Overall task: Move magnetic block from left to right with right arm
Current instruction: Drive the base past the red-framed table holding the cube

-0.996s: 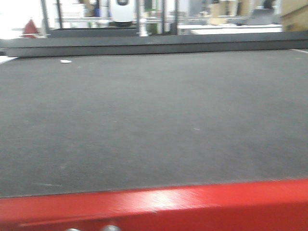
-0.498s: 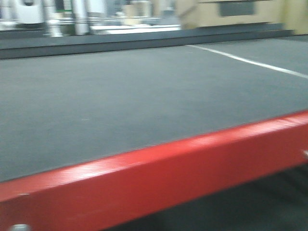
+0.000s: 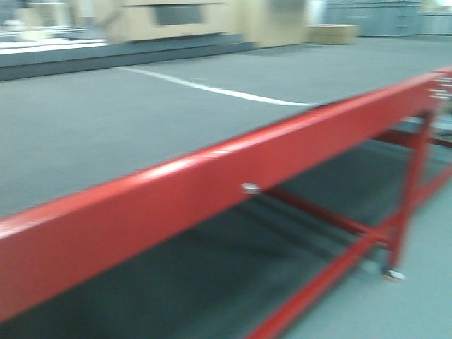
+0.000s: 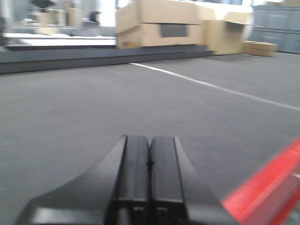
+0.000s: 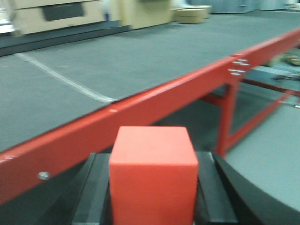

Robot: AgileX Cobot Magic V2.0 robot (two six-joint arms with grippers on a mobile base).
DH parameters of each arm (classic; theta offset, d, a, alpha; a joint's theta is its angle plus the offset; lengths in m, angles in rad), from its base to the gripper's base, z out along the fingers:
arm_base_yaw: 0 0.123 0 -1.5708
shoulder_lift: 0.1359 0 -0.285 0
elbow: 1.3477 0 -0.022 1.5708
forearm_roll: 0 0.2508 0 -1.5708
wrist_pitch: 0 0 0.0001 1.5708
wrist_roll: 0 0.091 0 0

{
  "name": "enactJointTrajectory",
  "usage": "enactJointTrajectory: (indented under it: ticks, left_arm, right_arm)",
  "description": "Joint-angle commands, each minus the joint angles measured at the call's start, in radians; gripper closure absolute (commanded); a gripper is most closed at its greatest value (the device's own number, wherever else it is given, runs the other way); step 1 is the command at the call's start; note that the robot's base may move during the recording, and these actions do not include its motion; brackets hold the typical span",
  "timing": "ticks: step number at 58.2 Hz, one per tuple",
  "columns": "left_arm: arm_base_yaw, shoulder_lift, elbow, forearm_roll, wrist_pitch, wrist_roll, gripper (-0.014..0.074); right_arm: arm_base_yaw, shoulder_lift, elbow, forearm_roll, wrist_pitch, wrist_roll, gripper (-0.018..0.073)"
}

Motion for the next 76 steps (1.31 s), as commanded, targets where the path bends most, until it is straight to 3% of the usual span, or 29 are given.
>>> enactJointTrajectory:
  ticks: [1, 76]
  left_arm:
    - [0.000, -0.012, 0.008, -0.005, -0.086, 0.000, 0.0722]
    - [0.000, -0.012, 0.008, -0.005, -0.086, 0.000, 0.0722]
  right_arm:
    - [-0.005, 0.005, -0.028, -0.009, -0.086, -0.006, 0.0307]
    - [-0.005, 0.005, -0.028, -0.009, -0.086, -0.006, 0.0307]
